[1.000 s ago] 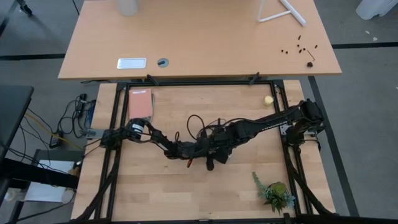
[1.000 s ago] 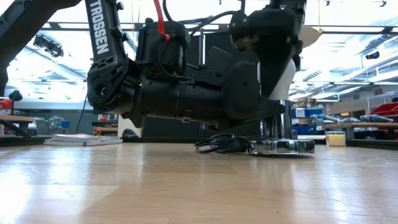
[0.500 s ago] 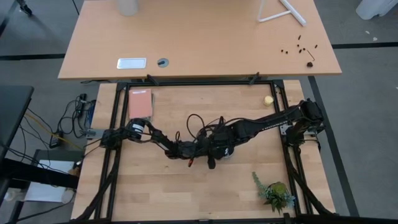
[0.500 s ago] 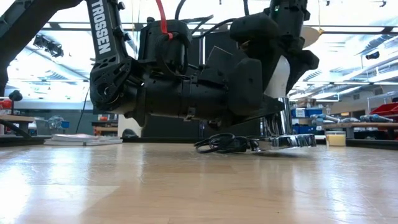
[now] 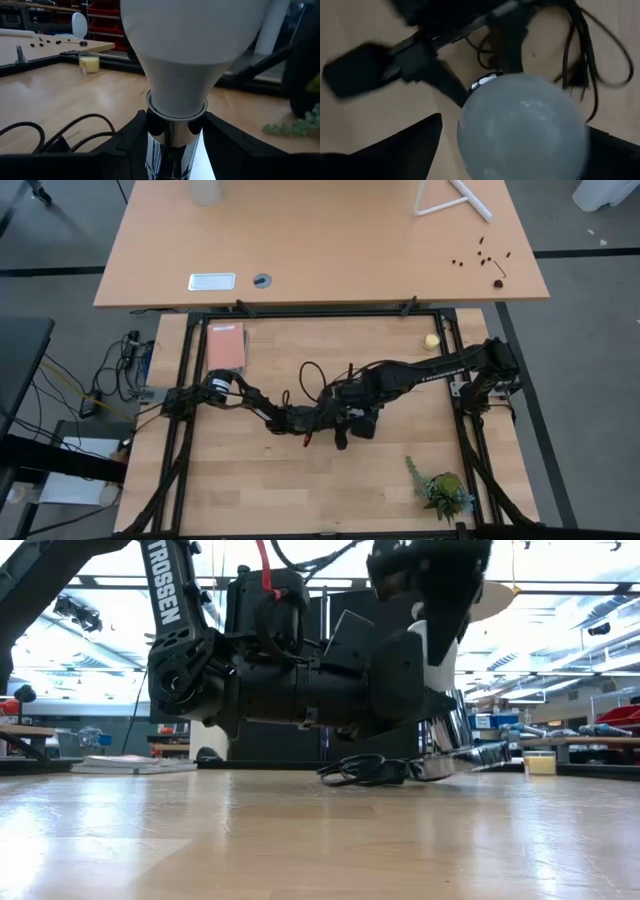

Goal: Screw lightbulb
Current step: Insert the lightbulb into the silver lamp

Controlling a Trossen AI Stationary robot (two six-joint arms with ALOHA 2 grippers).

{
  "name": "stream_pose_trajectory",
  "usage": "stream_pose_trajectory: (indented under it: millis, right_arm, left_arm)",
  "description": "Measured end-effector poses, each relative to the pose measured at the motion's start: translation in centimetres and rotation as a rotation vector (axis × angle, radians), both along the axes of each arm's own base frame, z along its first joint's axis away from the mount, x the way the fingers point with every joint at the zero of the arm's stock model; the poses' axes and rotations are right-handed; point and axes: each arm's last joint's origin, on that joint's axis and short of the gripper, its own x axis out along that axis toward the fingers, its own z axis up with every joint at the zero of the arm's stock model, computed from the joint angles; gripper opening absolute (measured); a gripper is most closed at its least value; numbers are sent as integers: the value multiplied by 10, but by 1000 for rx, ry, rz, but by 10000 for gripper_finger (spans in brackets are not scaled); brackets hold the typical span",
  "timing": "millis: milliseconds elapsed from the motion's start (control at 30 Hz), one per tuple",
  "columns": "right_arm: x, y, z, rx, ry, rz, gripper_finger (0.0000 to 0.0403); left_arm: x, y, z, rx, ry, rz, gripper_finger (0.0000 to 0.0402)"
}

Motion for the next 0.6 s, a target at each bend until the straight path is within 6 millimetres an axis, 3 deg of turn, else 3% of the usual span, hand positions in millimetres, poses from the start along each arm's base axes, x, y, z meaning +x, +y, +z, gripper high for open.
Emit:
stream_pose_trajectory:
  millis: [300,600]
  right_arm:
    - [0,2,2,-129,13,664,375]
    - [0,1,2,-169,27,717,374]
  left_arm:
    - [0,-1,-2,58,38,-29,171]
    - [0,0,-6,92,85,-45,171]
